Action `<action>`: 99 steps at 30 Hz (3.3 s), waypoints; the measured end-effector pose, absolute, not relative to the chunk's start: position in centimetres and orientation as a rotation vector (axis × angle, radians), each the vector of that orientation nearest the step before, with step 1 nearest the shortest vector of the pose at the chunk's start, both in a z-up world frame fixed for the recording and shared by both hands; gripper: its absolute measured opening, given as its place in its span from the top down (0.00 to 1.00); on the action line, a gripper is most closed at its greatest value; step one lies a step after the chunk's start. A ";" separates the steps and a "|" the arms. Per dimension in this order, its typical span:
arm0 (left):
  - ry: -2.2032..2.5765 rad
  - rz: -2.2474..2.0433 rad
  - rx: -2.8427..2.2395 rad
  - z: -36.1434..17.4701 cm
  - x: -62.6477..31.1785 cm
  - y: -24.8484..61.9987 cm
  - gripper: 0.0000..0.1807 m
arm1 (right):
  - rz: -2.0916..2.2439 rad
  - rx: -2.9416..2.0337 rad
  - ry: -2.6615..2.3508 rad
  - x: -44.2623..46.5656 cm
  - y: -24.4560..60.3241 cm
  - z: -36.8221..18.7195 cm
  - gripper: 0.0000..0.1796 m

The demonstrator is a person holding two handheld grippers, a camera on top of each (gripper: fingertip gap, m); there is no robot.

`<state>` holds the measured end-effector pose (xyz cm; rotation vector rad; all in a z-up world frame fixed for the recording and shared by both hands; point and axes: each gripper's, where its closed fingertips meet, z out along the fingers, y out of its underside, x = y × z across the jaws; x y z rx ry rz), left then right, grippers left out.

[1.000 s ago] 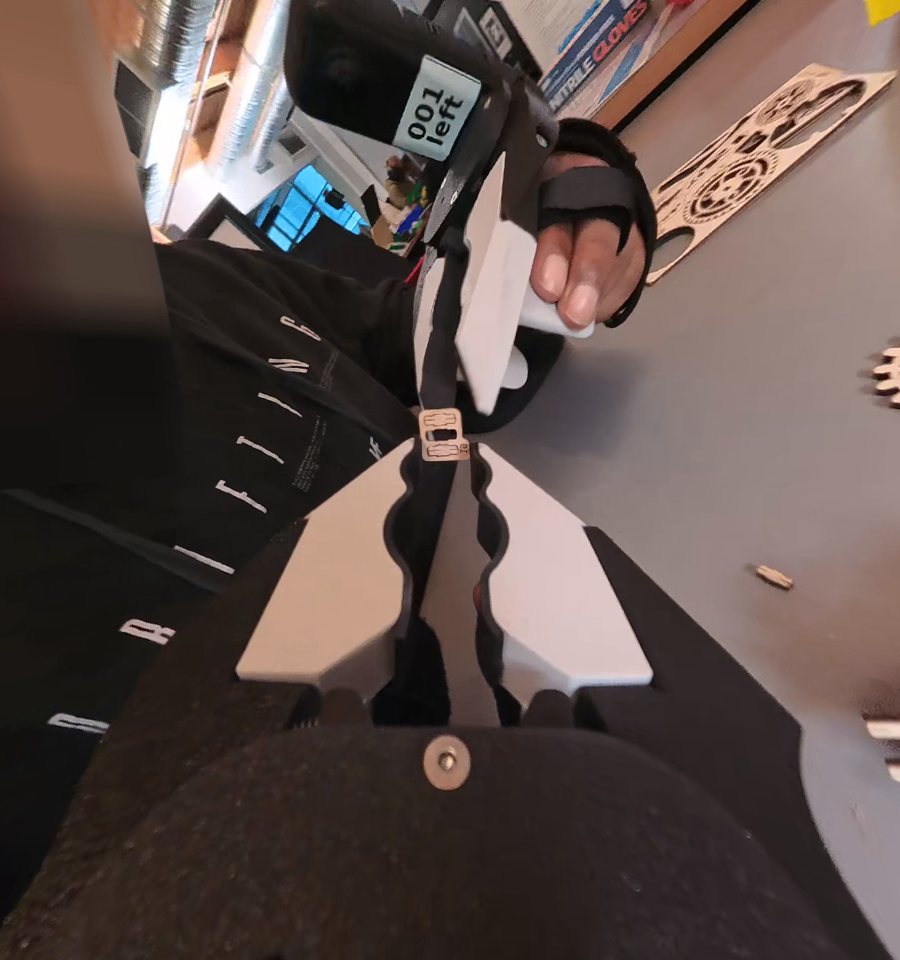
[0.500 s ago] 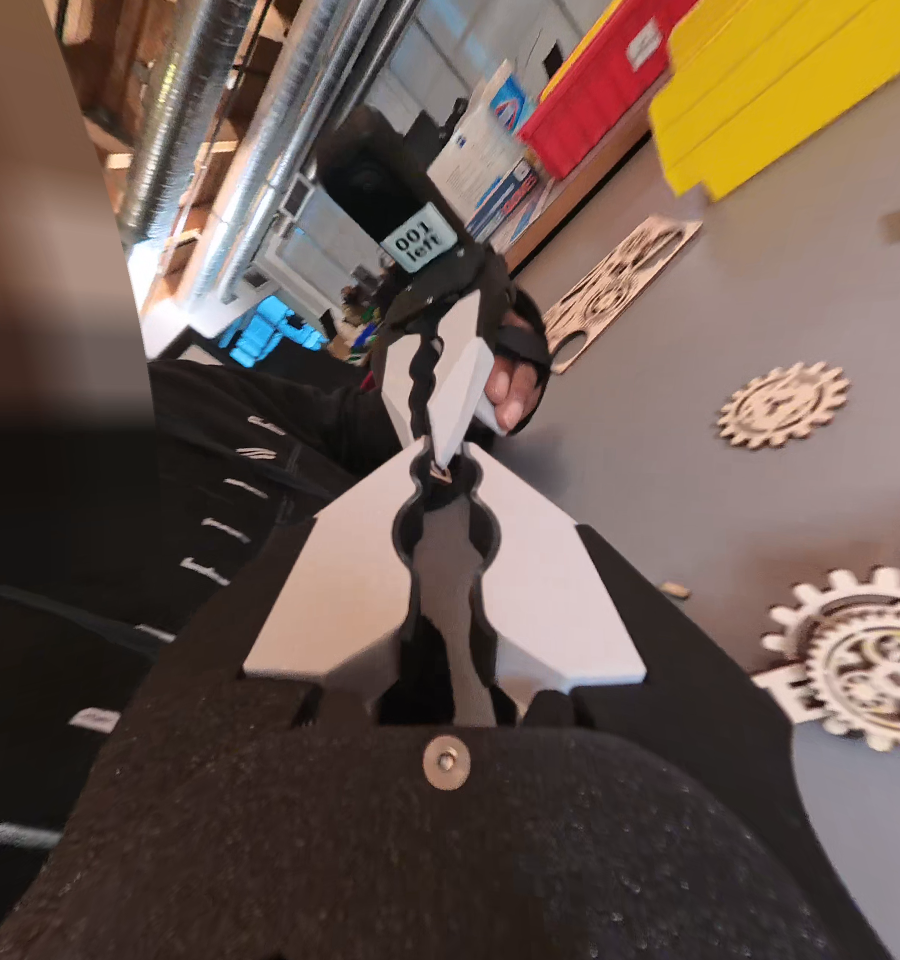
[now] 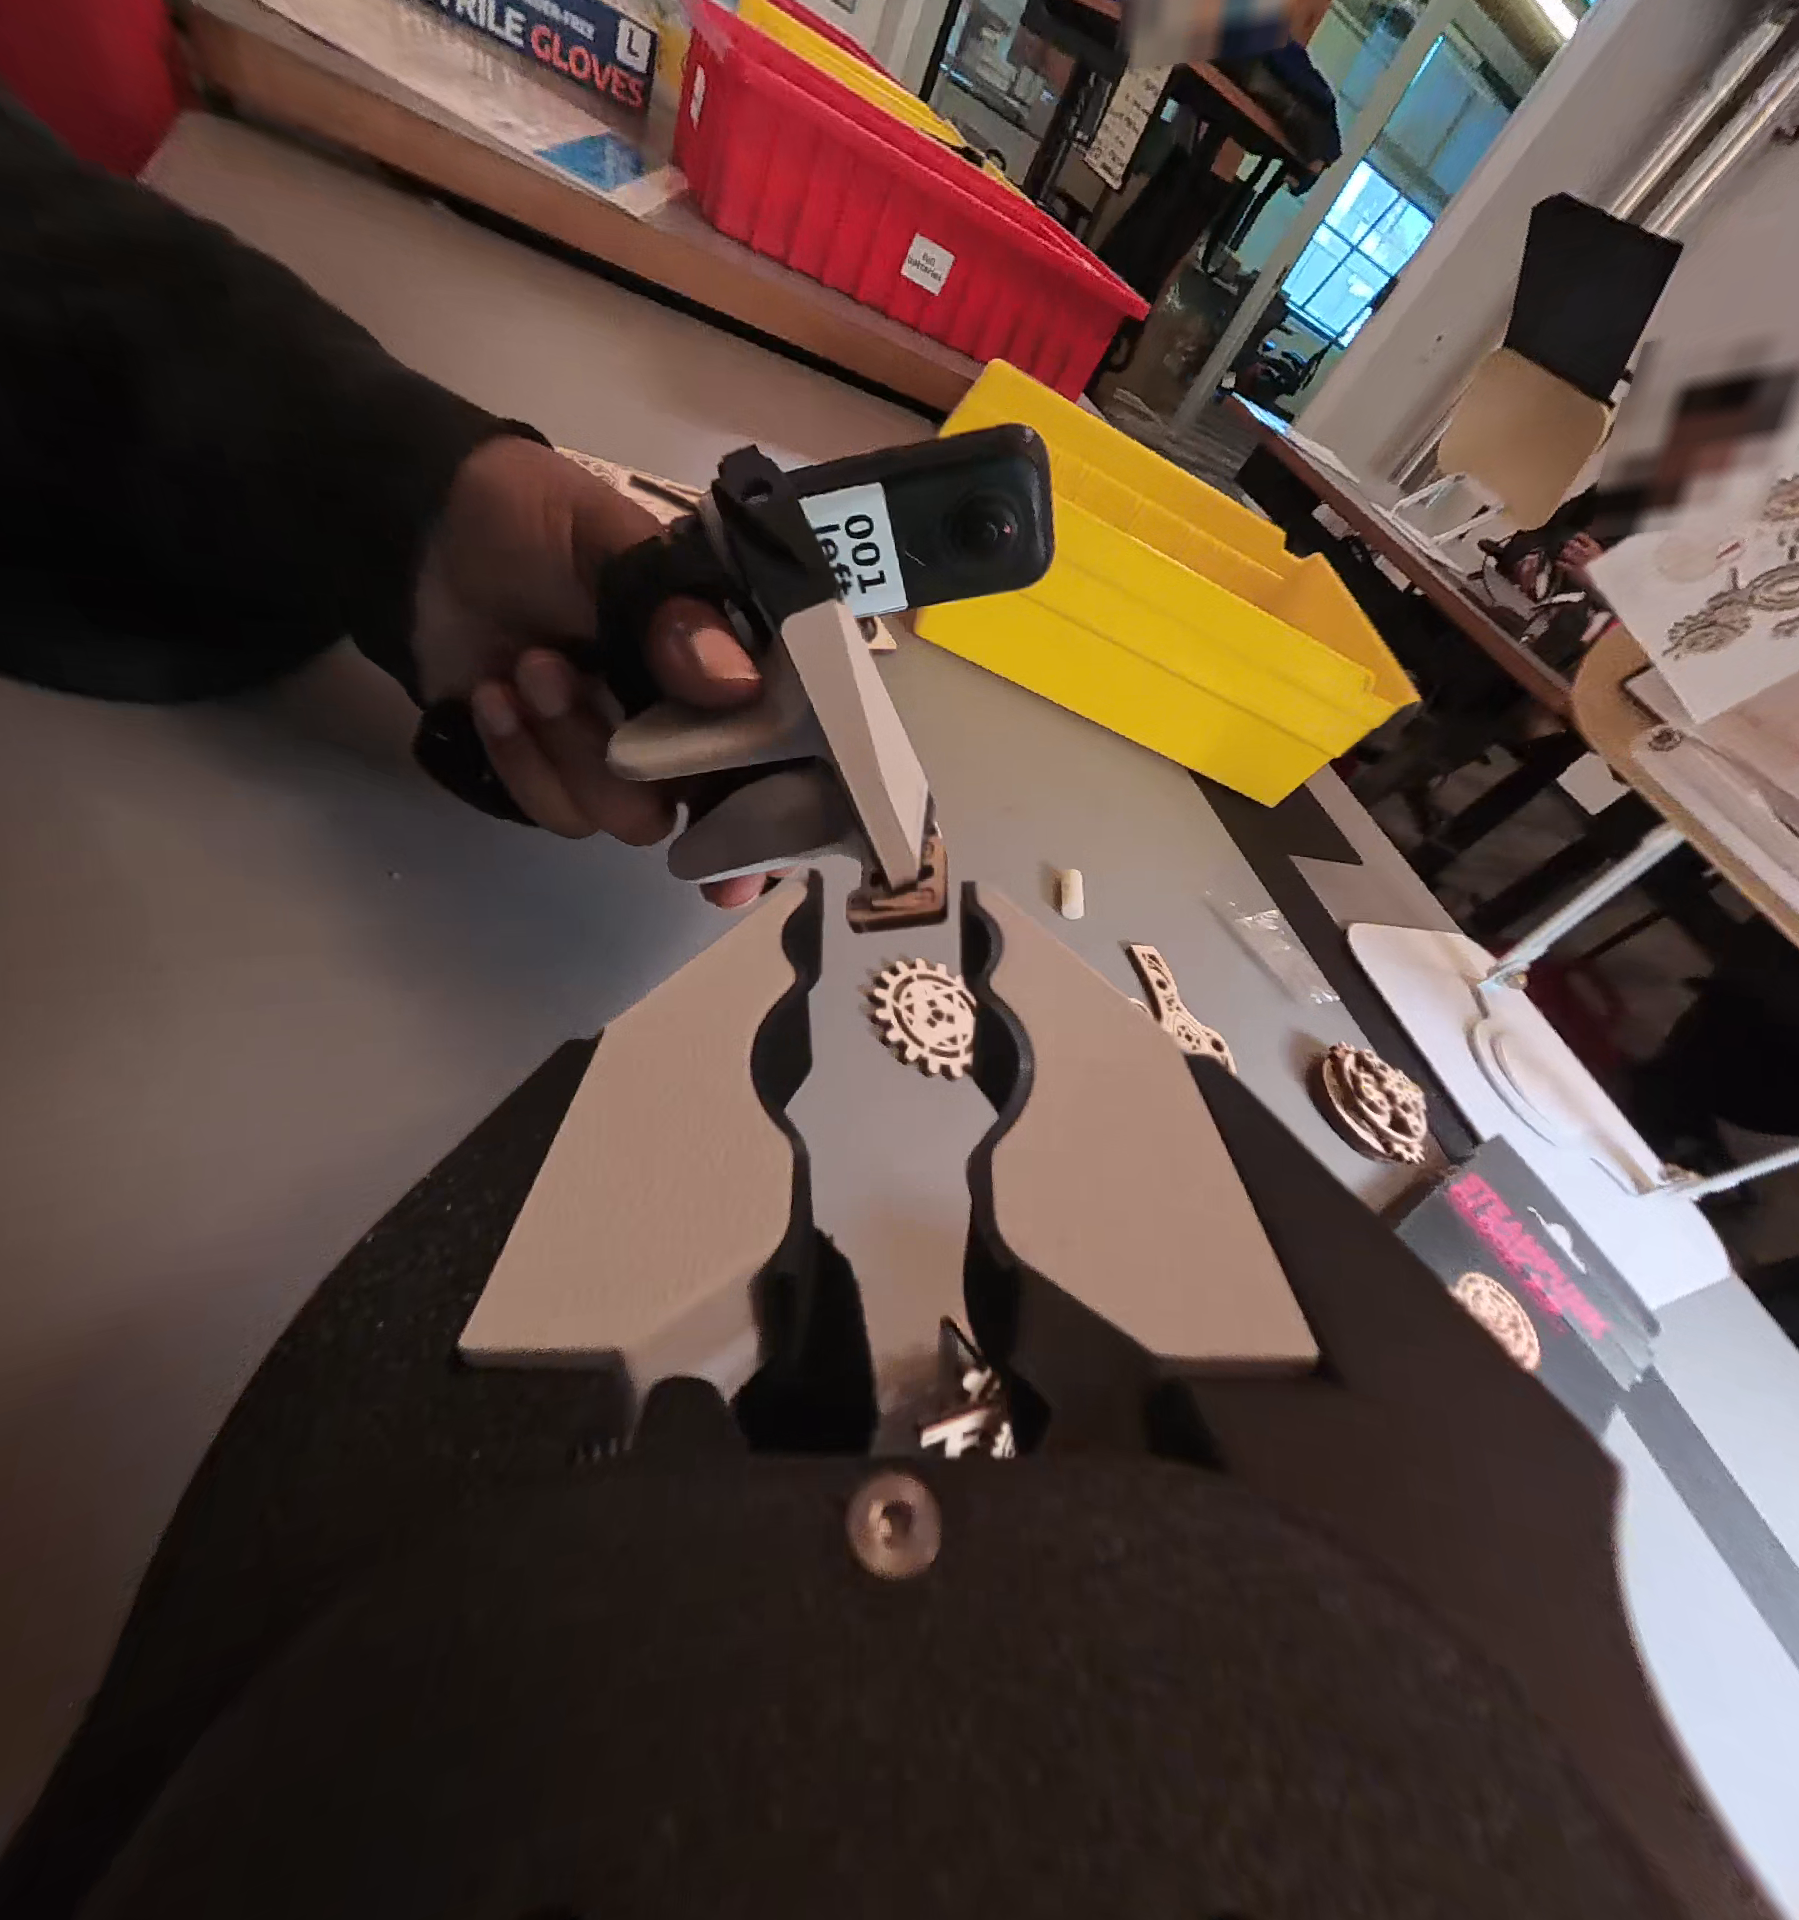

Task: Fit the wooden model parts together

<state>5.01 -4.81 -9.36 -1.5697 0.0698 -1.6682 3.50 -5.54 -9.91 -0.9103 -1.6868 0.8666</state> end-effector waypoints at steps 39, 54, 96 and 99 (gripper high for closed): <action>0.046 -1.660 -1.832 -14.1 4.8 -4.9 0.99 | 0.712 -0.767 -1.793 3.9 -5.0 -13.8 0.94; 0.135 -1.530 -1.909 -15.1 4.5 -5.0 0.99 | 1.089 -0.994 -1.605 4.8 -3.4 -11.4 1.00; 0.030 -1.468 -1.956 -16.0 3.9 -4.2 0.99 | 0.677 -0.961 -1.783 3.0 -4.1 -15.6 1.00; 0.020 -1.490 -1.933 -15.6 3.8 -4.2 0.99 | 0.701 -0.999 -1.746 2.8 -3.9 -15.2 1.00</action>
